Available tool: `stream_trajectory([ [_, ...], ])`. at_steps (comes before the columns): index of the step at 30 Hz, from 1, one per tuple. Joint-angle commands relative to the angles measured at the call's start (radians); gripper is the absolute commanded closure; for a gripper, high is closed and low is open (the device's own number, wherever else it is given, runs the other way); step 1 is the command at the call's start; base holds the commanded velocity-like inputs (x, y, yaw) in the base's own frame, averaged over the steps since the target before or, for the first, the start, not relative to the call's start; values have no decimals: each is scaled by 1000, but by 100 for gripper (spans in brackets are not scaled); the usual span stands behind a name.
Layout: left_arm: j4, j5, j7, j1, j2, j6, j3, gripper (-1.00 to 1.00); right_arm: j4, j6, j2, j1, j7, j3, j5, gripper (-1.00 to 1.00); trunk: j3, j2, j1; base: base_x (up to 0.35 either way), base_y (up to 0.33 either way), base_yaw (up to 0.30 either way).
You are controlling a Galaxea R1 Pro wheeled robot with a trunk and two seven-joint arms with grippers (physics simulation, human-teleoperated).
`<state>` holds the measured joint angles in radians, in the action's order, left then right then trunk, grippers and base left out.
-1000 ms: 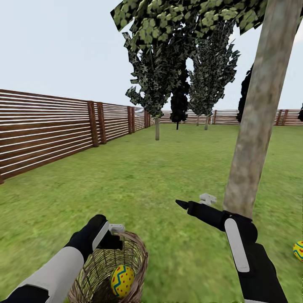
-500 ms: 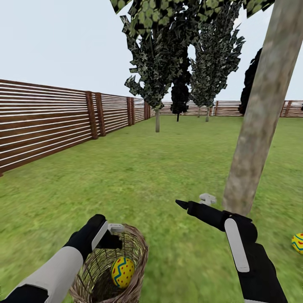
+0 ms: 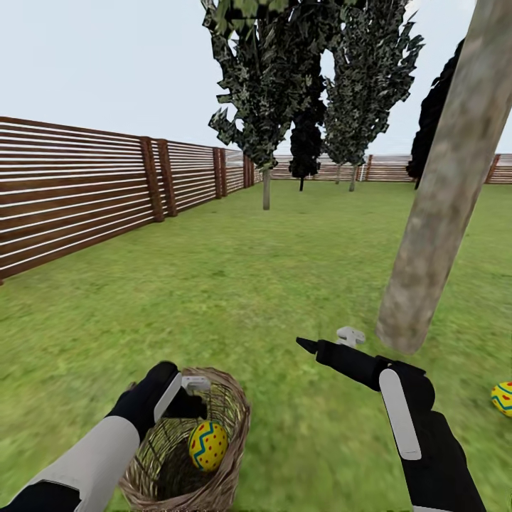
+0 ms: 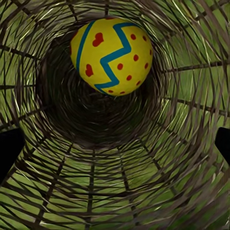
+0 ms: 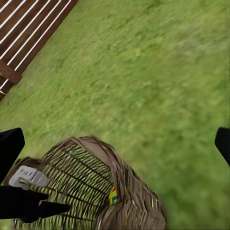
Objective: Take the three Easter eggs out of the wicker basket on the lawn in the garden, then place them on the lawn next to a single tree (choose any tree) so that all three eggs are next to the same tree and none are left in the basket.
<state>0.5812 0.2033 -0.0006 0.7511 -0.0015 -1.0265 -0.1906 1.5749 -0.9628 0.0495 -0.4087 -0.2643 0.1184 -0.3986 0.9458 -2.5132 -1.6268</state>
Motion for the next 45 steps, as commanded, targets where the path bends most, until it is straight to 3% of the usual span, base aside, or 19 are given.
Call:
stream_trajectory([
  [1, 1, 2, -1, 1, 0, -1, -3, -100, 1, -5, 1, -1, -10, 3, 7, -100, 5, -1, 0, 0, 0, 0],
  [45, 5, 0, -1, -1, 0, 16, -9, -100, 1, -5, 3, -2, -10, -1, 8, -100, 171, -11, -20, 0, 0, -18],
])
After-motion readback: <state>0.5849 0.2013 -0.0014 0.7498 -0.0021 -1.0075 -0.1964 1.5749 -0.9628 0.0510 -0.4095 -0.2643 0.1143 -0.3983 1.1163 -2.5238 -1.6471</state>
